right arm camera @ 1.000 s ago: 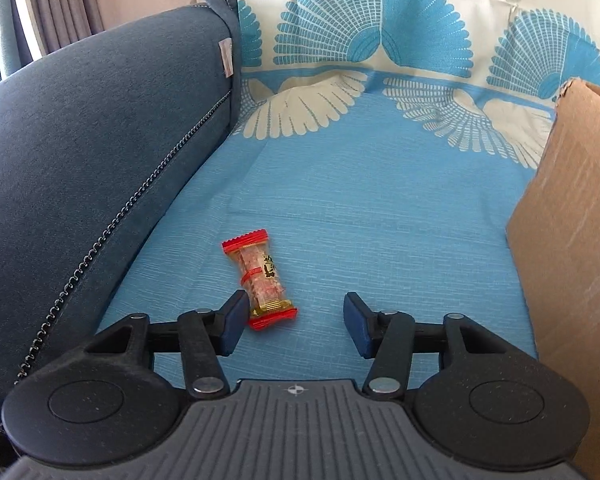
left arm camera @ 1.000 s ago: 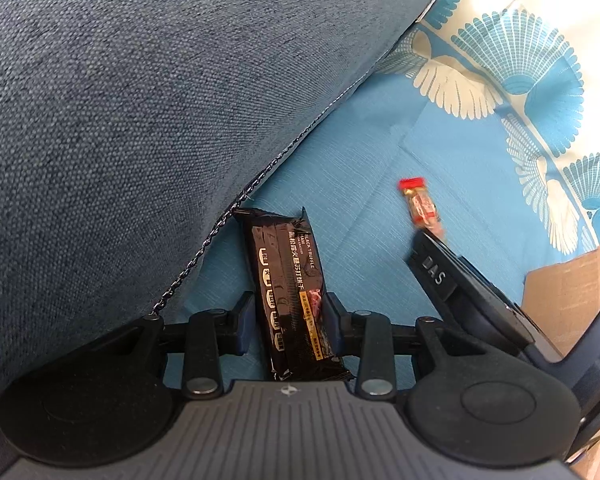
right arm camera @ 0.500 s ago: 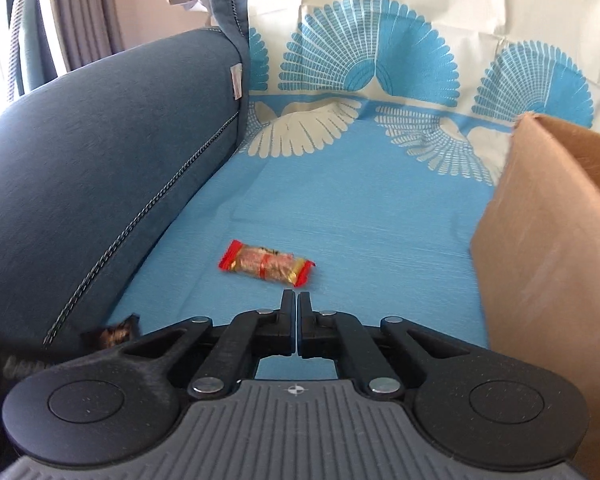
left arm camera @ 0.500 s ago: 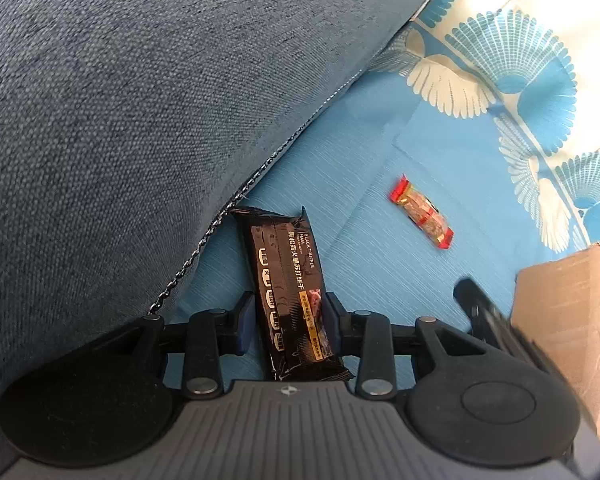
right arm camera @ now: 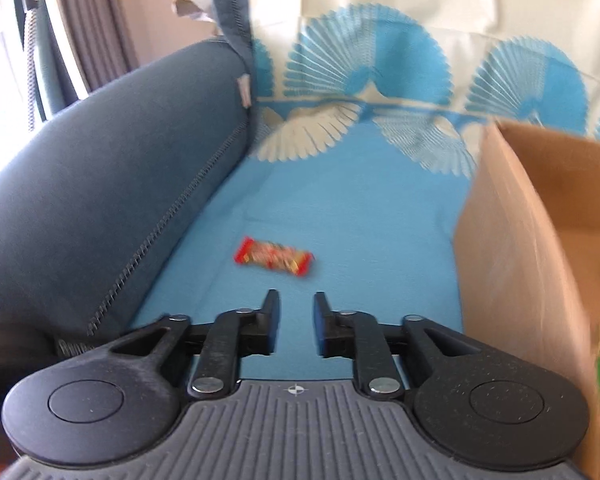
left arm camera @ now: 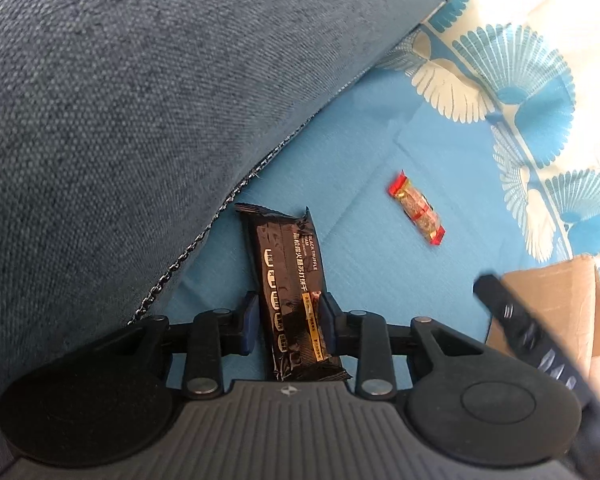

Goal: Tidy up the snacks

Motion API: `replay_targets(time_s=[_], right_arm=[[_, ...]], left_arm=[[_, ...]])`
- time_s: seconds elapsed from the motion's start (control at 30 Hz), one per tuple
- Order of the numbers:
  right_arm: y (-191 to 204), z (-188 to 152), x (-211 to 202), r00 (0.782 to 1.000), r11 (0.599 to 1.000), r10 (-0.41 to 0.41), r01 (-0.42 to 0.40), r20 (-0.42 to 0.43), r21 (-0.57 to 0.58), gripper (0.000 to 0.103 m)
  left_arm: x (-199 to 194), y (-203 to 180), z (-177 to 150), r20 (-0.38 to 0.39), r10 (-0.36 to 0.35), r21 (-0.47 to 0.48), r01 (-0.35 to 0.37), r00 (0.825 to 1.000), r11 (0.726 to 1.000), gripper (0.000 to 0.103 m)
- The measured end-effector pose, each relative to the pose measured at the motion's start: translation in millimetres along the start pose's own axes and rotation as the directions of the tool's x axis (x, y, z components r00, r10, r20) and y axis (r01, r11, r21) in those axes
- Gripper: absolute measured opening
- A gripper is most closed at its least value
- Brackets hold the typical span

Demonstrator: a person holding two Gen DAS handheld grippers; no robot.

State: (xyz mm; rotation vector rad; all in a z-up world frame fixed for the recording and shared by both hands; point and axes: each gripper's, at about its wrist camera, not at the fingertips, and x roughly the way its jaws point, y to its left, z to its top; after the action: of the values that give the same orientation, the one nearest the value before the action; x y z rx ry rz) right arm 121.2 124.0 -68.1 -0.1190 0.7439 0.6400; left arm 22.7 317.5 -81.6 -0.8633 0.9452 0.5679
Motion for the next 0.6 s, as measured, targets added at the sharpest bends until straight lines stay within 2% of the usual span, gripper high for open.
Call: replay_targets(time_s=[0.03,0.1,0.27,0.33,0.4,0.47,0.53,0.6], right_arm=[[2,11,7,1.000,0.999,0.011,-0.012,-0.026,-0.034,0.037],[8,28,22,0.997,0.994,0.023,-0.030,-0.070,-0.110,0.044],[26,48,67,0.990,0.952,-0.013,-0.032,-0.144,-0.304,0.050],[28,50,84,0.985,0.940,-0.024,-0.035,-0.168,-0.340,0.051],[29,52,98,0.981,0.933,-0.028,-0.043,-0.192,-0.357,0.058],[29,50,110,0.975,0.925,-0.022,-0.064,-0.219,-0.375,0.058],[31,47,117,0.967,0.916,0.009,-0.111,-0.256,-0.384,0.057],[33,43,118,0.964,0.907,0.038,-0.144,-0.263,-0.396,0.050]], left_arm=[[-1,0,0,0.002,-0.002,-0.007,0.002,1.000,1.000,0.027],[0,-1,1,0.003,-0.004,-0.013,0.004,1.000,1.000,0.027],[3,2,6,-0.018,-0.019,-0.032,0.019,1.000,0.999,0.027],[4,4,8,-0.031,-0.032,-0.048,0.030,0.999,0.998,0.028],[6,5,10,-0.041,-0.042,-0.058,0.040,0.998,0.998,0.031],[6,5,12,-0.046,-0.048,-0.060,0.045,0.998,0.997,0.038],[7,5,14,-0.048,-0.052,-0.058,0.050,0.997,0.997,0.040],[8,4,15,-0.050,-0.053,-0.059,0.050,0.997,0.997,0.043]])
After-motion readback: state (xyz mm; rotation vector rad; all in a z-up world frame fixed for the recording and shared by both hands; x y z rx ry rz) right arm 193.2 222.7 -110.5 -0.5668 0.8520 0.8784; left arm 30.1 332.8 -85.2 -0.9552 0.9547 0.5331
